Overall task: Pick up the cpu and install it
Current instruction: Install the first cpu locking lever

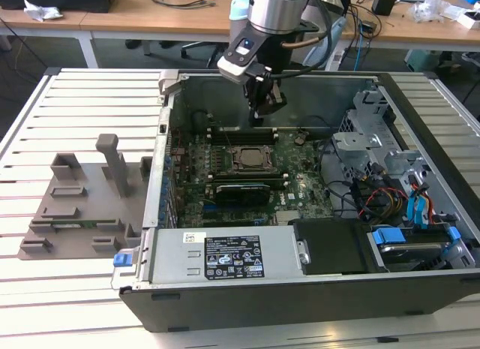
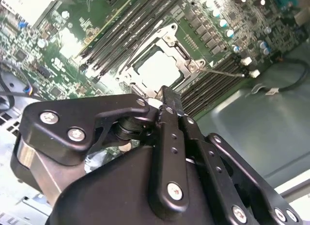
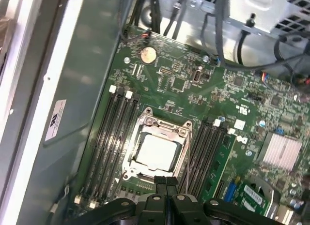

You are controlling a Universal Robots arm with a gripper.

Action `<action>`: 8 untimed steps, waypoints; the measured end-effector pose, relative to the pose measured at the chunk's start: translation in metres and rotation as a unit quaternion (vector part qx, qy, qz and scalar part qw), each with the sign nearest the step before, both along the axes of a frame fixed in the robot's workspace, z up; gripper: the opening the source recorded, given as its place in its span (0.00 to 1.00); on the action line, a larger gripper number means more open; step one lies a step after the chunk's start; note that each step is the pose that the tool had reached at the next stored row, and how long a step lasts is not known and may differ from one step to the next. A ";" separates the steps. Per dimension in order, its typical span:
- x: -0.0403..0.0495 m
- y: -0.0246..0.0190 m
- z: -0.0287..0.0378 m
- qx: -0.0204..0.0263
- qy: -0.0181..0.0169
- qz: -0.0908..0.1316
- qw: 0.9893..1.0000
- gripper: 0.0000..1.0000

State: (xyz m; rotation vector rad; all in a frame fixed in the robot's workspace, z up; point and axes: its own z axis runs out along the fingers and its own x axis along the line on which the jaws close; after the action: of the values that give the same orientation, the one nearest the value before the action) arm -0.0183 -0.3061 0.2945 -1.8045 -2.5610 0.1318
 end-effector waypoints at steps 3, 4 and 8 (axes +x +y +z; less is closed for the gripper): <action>0.0000 0.0000 0.0000 0.000 0.000 0.029 1.000 0.11; 0.0000 0.0000 0.0000 0.000 0.000 0.035 0.999 0.11; 0.0000 0.0000 0.0000 0.000 0.000 0.074 0.997 0.11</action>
State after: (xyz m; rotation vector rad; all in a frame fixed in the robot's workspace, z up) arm -0.0183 -0.3061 0.2946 -1.6142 -2.6922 0.1325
